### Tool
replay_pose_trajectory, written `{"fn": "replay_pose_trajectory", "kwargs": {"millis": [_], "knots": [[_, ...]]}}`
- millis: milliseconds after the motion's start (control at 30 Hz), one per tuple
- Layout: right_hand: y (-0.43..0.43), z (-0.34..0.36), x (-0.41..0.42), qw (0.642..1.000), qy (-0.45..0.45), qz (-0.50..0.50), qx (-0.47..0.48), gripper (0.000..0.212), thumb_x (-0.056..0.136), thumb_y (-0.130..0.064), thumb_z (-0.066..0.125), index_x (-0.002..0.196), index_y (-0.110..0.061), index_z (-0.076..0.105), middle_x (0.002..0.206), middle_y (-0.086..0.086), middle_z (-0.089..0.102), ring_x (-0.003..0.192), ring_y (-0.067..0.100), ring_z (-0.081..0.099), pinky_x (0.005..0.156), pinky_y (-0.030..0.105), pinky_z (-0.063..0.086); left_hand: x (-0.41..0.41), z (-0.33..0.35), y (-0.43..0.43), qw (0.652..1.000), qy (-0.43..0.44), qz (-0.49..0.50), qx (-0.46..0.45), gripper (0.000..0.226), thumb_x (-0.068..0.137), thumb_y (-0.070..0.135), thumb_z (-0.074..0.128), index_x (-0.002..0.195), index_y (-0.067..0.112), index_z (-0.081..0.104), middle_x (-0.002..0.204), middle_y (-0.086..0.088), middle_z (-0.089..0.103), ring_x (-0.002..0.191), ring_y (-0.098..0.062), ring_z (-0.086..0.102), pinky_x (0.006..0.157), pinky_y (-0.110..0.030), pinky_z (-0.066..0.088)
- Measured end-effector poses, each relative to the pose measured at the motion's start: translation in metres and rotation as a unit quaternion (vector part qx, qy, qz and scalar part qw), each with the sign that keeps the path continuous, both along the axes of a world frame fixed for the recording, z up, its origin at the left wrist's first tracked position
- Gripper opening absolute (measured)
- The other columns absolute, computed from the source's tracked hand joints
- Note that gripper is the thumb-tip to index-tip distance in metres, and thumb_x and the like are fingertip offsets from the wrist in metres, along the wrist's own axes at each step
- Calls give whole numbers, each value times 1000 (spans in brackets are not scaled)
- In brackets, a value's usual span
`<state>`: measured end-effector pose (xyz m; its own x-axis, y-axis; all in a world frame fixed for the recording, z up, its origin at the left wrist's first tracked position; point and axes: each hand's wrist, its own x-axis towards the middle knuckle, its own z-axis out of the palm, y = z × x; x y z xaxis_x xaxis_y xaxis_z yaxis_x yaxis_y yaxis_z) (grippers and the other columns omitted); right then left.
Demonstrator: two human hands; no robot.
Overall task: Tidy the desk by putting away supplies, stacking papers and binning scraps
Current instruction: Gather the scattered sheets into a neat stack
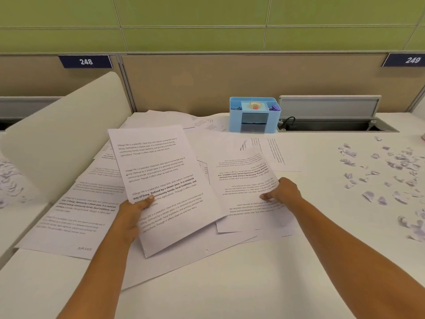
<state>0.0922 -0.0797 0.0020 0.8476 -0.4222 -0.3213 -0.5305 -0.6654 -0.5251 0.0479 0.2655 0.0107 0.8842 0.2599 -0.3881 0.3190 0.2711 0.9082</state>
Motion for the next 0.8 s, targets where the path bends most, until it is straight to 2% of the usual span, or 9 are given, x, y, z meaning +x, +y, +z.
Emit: {"fn": "replay_pose_trajectory", "kwargs": {"millis": [167, 333, 467, 533, 667, 733, 800], "knots": [[0, 0, 0, 1000, -22, 13, 18, 59, 70, -24, 81, 116, -5, 50, 117, 11, 59, 109, 29, 55, 88, 37, 47, 2, 1, 1, 1000, 2, 2, 1, 35, 84, 4, 63, 119, 8, 58, 118, -16, 61, 100, -30, 60, 89, -46, 47], [-3, 1, -1, 997, -68, -7, 31, 27, 87, -15, 58, 112, -4, 56, 112, 13, 62, 86, 25, 52, 81, 34, 46, 2, -1, 1, 1000, -1, 4, -3, 37, 84, 3, 63, 121, 7, 57, 118, -16, 61, 101, -30, 60, 87, -45, 47], [-7, 2, -1, 982, -127, -60, 124, 20, 92, -13, 51, 105, -2, 61, 108, 16, 63, 84, 26, 51, 81, 38, 46, 2, -2, 0, 1000, 1, 5, -5, 37, 84, 3, 63, 120, 8, 58, 116, -14, 62, 100, -29, 60, 85, -44, 47], [-9, 2, -1, 960, -164, -99, 205, 14, 92, -12, 50, 99, -6, 60, 109, 16, 63, 86, 26, 54, 80, 38, 46, 3, -2, 1, 1000, 0, 10, -9, 36, 84, 3, 63, 120, 9, 58, 114, -13, 62, 99, -28, 60, 86, -44, 47], [-8, 5, 2, 898, -221, -180, 334, 7, 92, -11, 50, 92, -11, 56, 115, 17, 62, 92, 27, 57, 96, 45, 47, 4, -1, 2, 1000, -3, 25, -14, 37, 84, 4, 63, 120, 9, 58, 113, -12, 62, 99, -28, 60, 87, -44, 47], [0, 10, 3, 856, -230, -213, 412, 7, 93, -8, 50, 91, -11, 56, 114, 15, 62, 94, 27, 58, 97, 49, 46, 4, -1, -1, 999, -5, 34, -20, 35, 85, 4, 63, 119, 9, 58, 111, -11, 63, 90, -27, 62, 82, -43, 48], [12, 15, 5, 819, -230, -232, 472, 11, 93, -6, 50, 102, -10, 56, 109, 12, 62, 95, 27, 58, 96, 49, 47, 3, -1, -7, 999, -9, 44, -25, 30, 86, 4, 62, 115, 10, 58, 103, -9, 65, 78, -21, 61, 72, -39, 49]]}}
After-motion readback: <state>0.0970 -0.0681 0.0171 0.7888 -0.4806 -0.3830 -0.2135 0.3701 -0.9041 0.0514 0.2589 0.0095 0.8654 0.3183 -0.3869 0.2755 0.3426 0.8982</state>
